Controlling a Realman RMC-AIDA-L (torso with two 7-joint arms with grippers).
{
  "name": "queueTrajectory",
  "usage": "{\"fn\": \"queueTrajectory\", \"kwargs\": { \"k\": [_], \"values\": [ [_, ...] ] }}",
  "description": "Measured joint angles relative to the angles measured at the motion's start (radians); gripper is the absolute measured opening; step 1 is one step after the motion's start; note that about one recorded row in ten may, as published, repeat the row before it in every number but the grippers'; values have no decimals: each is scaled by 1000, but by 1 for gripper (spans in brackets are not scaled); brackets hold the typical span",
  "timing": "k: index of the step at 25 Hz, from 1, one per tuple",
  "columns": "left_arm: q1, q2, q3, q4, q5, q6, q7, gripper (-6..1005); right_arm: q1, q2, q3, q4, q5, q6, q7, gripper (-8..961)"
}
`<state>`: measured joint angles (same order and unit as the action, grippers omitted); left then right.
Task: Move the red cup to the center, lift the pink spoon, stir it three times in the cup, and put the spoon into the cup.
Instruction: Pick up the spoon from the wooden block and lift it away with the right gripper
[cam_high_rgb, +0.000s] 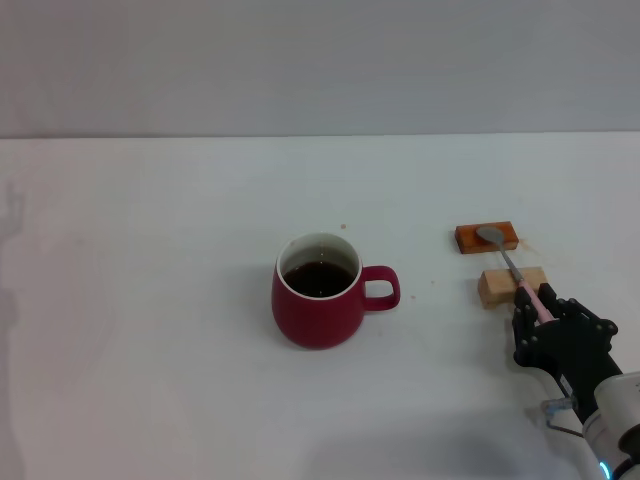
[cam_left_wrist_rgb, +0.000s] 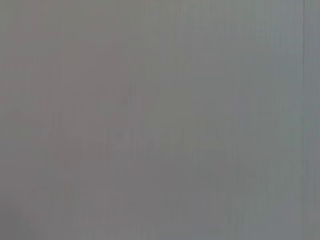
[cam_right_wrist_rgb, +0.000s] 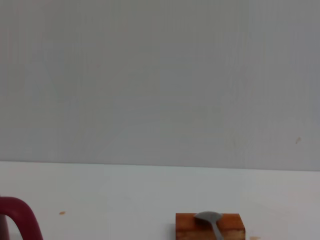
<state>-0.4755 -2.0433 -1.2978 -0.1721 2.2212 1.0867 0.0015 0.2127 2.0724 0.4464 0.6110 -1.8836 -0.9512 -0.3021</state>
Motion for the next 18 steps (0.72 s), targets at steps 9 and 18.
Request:
{"fn": "queueTrajectory", "kwargs": {
  "k": [9,18],
  "values": [
    [-1,0,0,-1,0,1,0,742,1,0,0,0,0,2,0,163],
    [-2,1,0,-3,0,1,0,741,1,0,0,1,0,2,0,152]
  ]
}}
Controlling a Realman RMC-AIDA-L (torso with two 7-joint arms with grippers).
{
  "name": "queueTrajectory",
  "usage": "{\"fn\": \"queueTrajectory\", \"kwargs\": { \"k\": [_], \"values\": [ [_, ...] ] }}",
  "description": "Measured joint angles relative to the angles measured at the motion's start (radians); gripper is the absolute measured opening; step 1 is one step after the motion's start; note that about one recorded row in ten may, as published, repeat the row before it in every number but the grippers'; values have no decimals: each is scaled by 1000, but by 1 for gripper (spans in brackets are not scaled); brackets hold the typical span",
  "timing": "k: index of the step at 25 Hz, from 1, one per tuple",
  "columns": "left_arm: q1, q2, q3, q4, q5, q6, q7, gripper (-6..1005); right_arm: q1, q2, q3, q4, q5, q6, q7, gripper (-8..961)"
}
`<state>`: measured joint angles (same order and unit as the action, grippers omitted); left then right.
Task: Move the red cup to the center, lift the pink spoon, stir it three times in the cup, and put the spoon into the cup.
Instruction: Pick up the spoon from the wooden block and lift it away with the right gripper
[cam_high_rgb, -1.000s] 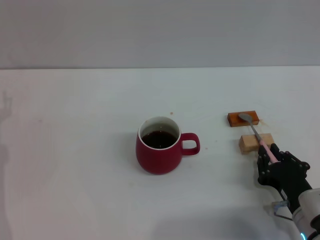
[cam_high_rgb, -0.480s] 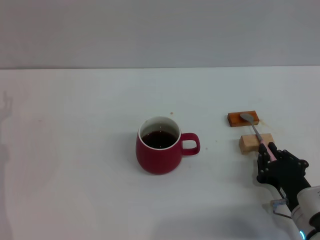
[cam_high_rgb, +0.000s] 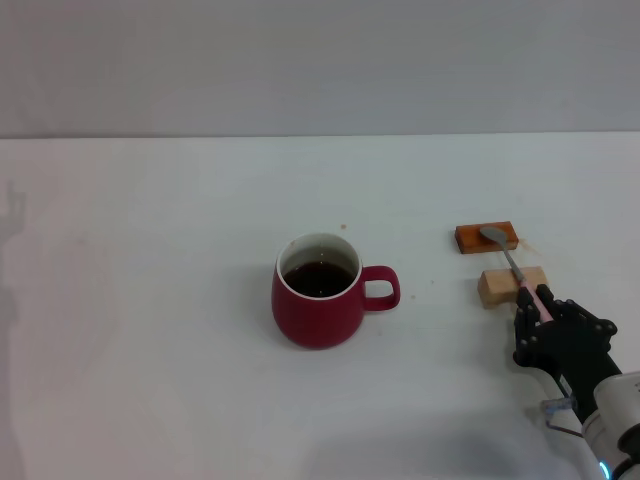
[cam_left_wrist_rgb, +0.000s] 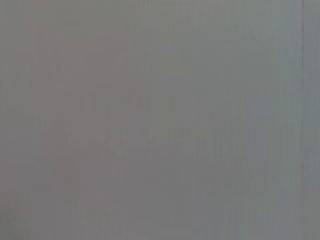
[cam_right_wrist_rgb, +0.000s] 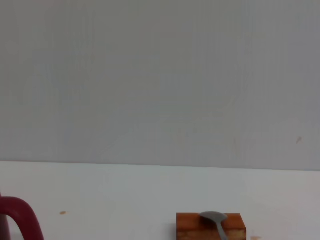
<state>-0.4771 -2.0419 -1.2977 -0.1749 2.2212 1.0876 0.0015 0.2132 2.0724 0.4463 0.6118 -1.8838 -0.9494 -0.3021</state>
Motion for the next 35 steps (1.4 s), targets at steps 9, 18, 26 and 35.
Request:
{"fn": "queueTrajectory", "kwargs": {
  "k": [9,18,26,35],
  "values": [
    [1,0,0,2,0,0,0,741,1,2,0,-13,0,0,-2,151],
    [2,0,0,5,0,0,0,741,11,7,0,-26,0,-1,-8,151],
    [4,0,0,4,0,0,0,741,11,8,-2,-25,-3,-12,-11,152],
    [2,1,0,3,0,0,0,741,7,4,4,-4,-2,-89,-41,152]
  ]
}}
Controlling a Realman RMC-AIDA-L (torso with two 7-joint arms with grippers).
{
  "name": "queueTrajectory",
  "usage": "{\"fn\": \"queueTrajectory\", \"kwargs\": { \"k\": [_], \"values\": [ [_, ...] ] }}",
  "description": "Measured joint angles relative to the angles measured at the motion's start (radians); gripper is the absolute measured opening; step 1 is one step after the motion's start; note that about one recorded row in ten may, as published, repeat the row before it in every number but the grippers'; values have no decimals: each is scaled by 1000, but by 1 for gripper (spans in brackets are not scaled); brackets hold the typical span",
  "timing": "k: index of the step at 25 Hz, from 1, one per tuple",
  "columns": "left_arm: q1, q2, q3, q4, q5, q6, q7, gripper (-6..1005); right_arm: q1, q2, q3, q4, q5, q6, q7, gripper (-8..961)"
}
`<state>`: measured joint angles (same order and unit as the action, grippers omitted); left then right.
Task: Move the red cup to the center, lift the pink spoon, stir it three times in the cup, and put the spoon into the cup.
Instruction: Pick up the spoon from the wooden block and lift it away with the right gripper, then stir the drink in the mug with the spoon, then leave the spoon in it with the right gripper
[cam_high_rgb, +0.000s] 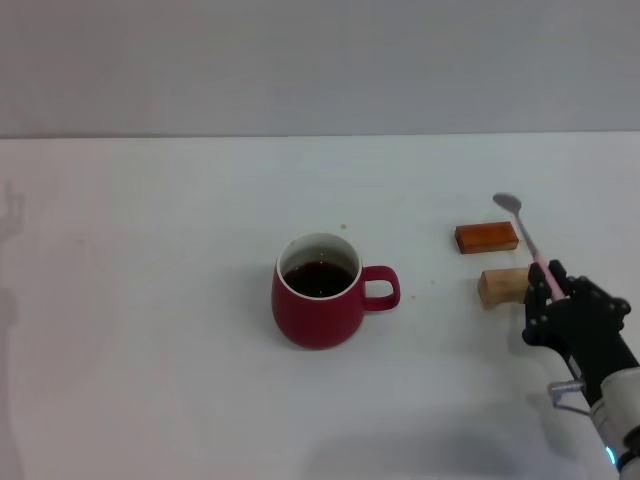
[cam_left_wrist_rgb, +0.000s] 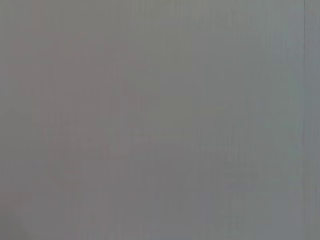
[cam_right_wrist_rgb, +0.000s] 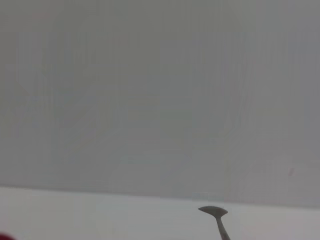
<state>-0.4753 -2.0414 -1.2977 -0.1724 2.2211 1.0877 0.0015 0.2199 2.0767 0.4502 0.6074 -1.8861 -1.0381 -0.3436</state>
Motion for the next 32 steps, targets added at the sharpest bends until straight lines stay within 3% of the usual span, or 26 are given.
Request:
{"fn": "queueTrajectory", "kwargs": {
  "k": [6,19,26,32],
  "values": [
    [-1,1,0,1,0,-3,0,741,-24,-11,52,92,-6,-20,-50,152],
    [-5,3,0,2,0,-6,0,741,19,-8,68,156,-64,-291,-22,152],
    [-4,3,0,2,0,-6,0,741,54,-10,109,191,-187,-310,149,152],
    [-2,4,0,2,0,-6,0,741,70,-39,135,224,-321,-305,334,152]
  ]
}}
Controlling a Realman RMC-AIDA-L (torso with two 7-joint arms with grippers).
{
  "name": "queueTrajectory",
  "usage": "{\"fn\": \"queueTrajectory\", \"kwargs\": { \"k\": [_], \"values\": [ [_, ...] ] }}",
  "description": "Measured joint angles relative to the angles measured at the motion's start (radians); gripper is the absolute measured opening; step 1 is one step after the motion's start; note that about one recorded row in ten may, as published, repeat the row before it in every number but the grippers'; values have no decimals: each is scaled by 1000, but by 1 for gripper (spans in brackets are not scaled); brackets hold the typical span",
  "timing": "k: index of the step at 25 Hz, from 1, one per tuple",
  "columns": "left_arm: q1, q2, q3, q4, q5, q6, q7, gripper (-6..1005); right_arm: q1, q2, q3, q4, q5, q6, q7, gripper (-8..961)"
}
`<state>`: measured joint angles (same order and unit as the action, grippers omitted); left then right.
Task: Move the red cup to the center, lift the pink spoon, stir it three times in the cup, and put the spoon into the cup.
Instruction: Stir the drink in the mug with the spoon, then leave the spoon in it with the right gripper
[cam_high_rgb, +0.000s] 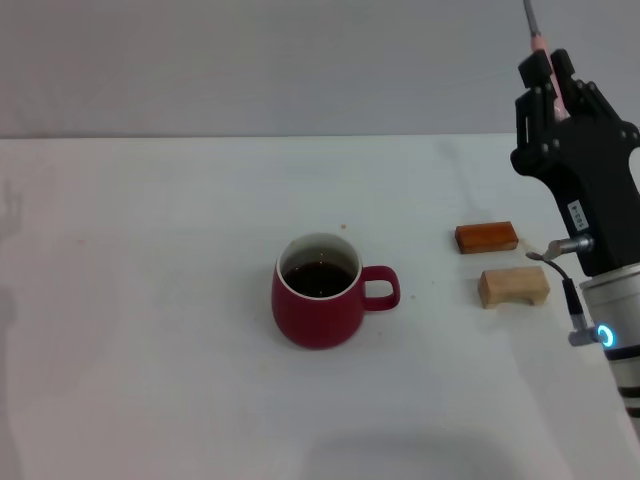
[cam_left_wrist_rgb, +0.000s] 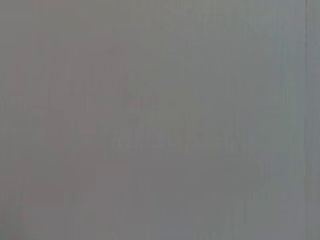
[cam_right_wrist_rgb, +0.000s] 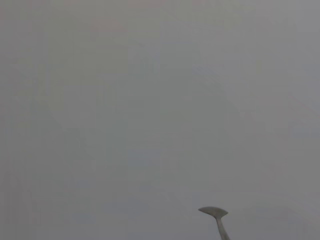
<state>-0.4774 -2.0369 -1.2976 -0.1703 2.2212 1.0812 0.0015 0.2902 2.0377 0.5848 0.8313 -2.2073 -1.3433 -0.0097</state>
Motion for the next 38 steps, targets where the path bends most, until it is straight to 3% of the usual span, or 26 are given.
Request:
{"fn": "queueTrajectory", "kwargs": {
  "k": [9,16,20,24,25,27,31,38],
  "values": [
    [3,0,0,0,0,0,0,741,-7,-27,85,1,-200,45,167,152],
    [3,-1,0,0,0,0,0,741,6,-82,130,87,-302,275,185,152],
    [1,-2,3,0,0,0,0,741,-27,-96,202,176,-385,402,185,152],
    [-1,-2,4,0,0,0,0,741,-72,-94,280,272,-479,528,184,151],
    [-1,-2,5,0,0,0,0,741,-102,-87,330,342,-548,633,183,151],
    [-1,-2,5,0,0,0,0,741,-115,-81,353,375,-577,678,183,151],
    [-1,-2,6,0,0,-1,0,741,-158,-52,431,518,-685,910,185,151],
    [-1,-2,6,0,0,-2,0,741,-153,-44,461,657,-699,1171,179,151]
  ]
}}
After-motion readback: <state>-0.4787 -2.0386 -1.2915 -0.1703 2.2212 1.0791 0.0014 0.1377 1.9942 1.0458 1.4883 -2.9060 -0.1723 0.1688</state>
